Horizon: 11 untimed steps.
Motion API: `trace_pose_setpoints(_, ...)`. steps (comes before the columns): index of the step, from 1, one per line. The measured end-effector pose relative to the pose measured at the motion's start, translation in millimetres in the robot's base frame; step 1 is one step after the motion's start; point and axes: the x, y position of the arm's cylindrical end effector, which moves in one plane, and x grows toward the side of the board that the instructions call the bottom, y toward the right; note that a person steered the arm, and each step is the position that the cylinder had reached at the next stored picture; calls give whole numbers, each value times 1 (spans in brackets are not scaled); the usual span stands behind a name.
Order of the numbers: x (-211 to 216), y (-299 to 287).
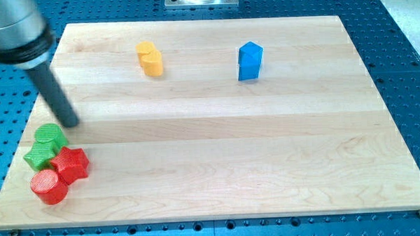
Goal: Push the yellow blocks into the green circle
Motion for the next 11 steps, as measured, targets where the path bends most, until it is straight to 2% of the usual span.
trace_pose_setpoints(1, -39, 93)
trace_pose_setpoints(2, -58, 155)
trace_pose_setpoints(3, -98, 170)
trace_pose_setpoints(4, -107, 149)
trace_pose_setpoints(5, -92, 99)
trace_pose_setpoints(6, -118, 145)
trace_pose_setpoints(7, -157, 136)
trace_pose_setpoints(8, -163, 91)
trace_pose_setpoints(9, -115, 44)
trace_pose_setpoints(10, -54, 27)
trace_pose_setpoints(11, -56, -13)
